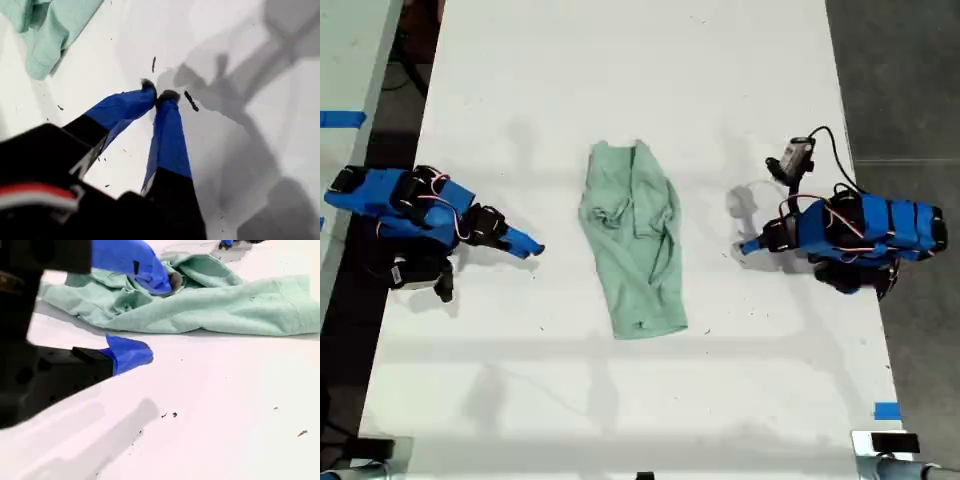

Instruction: Fold t shirt

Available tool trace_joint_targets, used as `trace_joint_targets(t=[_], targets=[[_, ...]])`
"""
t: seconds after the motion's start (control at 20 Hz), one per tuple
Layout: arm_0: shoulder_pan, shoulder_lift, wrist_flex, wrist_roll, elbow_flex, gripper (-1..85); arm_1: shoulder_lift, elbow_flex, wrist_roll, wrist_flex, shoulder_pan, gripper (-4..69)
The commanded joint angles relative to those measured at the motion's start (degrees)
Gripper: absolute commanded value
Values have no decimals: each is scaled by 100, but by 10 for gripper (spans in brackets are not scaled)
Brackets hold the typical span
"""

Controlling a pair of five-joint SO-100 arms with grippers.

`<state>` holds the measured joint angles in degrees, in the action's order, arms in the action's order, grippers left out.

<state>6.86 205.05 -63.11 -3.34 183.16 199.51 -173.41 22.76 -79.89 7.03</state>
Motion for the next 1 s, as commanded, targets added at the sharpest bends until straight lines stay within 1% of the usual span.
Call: trace_joint_targets(t=[0.0, 0.4, 0.5, 0.65, 0.7, 0.75, 0.85, 0.9, 0.95], targets=[[-1705, 35, 70, 360, 44, -1, 62, -413, 123, 167, 0, 19], [-1670, 35, 70, 343, 53, -1, 62, -413, 114, 167, -9, 19], [-1591, 35, 53, 141, 53, -1, 70, -413, -18, 176, -18, 12], [-949, 53, 352, 62, -255, -1, 88, 53, -9, 62, -141, 12], [-932, 53, 378, 79, -378, -1, -35, 378, -255, -88, -202, 12], [-888, 44, 554, -44, -519, -1, -475, 870, -686, -281, -299, 12], [-642, -571, 668, -563, -1037, 15, -2373, 2285, -1503, -439, -738, 12], [-562, -1916, 703, -905, -1608, 36, -3551, 3138, -1793, -448, -984, 13], [-431, -3656, 738, -1020, -2575, 79, -4702, 4008, -1881, -448, -1143, 22]])
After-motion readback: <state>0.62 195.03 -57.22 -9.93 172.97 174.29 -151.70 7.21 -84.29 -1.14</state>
